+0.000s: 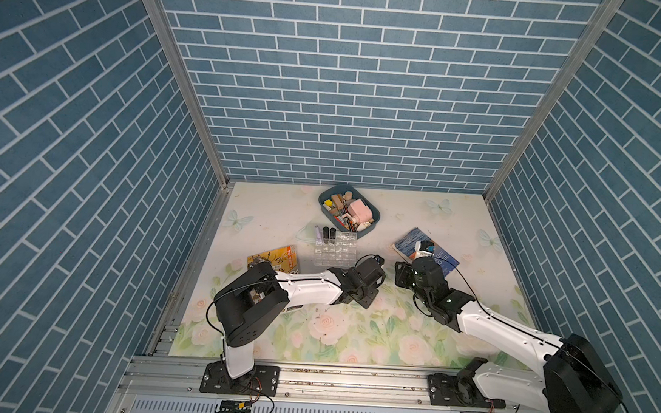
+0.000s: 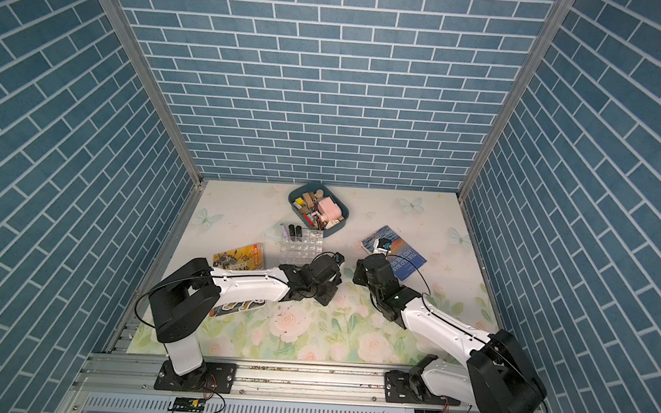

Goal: Arrange the lipsticks in the organizer
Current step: Pick up the lipstick at the center of the board.

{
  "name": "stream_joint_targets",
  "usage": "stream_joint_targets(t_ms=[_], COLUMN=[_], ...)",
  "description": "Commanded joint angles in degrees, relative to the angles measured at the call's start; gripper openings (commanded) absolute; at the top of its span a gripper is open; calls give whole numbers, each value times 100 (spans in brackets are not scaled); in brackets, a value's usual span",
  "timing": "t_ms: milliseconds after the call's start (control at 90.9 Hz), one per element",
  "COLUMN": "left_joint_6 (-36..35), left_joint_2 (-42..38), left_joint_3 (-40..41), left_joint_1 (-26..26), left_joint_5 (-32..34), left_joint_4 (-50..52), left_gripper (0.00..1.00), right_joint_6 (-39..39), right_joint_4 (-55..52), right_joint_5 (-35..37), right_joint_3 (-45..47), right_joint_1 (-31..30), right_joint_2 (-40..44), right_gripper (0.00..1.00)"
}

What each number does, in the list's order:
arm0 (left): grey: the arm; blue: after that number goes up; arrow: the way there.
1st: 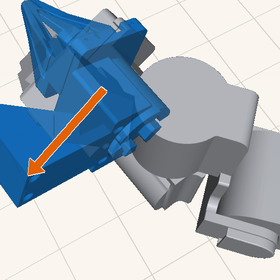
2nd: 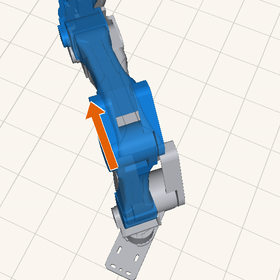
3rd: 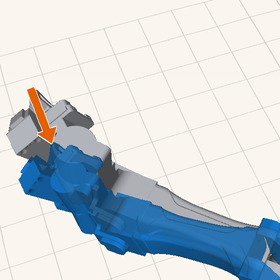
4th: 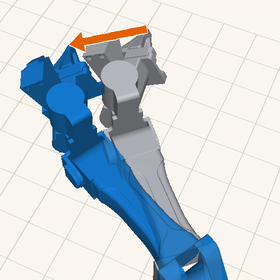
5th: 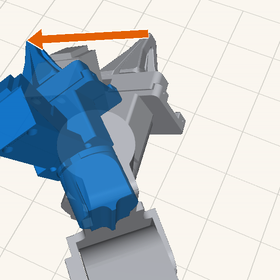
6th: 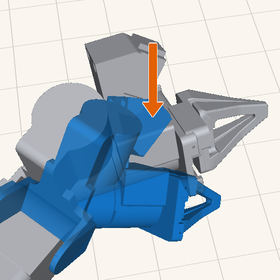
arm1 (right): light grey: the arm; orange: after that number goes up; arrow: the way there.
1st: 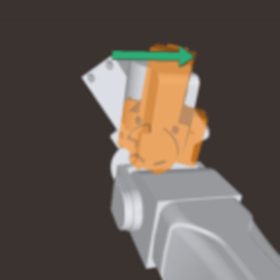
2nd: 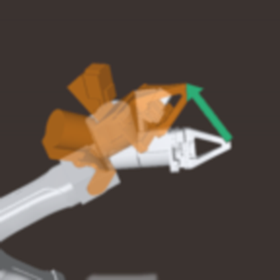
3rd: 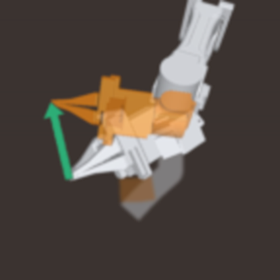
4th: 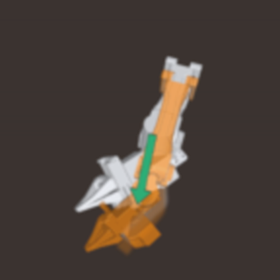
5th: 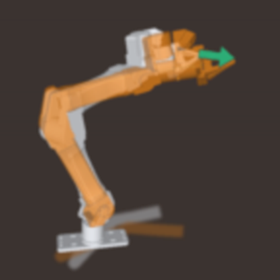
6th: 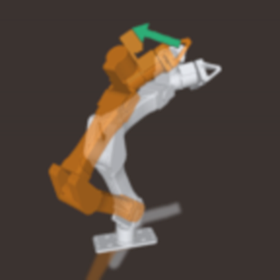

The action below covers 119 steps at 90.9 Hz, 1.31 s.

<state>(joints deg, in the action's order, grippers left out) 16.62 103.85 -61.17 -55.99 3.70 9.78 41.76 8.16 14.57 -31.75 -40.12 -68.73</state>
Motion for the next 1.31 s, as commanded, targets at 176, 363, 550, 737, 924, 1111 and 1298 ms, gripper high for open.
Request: stream_joint_targets(t_ms=[176, 363, 550, 737, 924, 1111, 1298], left_joint_6=[-47, -27, -22, -150, -213, -232, -311], left_joint_2=[178, 22, -76, 131, 371, 375, 302], left_joint_3=[-222, -280, -465, -463, -493, -387, -301], left_joint_1=[-130, -150, -160, -153, -143, -141, -148], left_joint_5=[295, 464, 491, 565, 681, 798, 739], left_joint_4=[397, 513, 621, 526, 510, 439, 466], left_gripper=[26, 32, 39, 39, 38, 37, 33], right_joint_6=[25, 21, 78, 78, 88, 117, 138], right_joint_4=[64, 118, 211, 217, 211, 233, 331], right_joint_5=[-23, -32, -33, -42, -83, -111, -134], right_joint_3=[-20, 9, 149, 185, 200, 221, 184], right_joint_1=[48, 58, 57, 57, 57, 54, 57], right_joint_2=[-61, -29, 56, 43, 61, 26, -85], right_gripper=[35, 35, 35, 35, 34, 34, 34])
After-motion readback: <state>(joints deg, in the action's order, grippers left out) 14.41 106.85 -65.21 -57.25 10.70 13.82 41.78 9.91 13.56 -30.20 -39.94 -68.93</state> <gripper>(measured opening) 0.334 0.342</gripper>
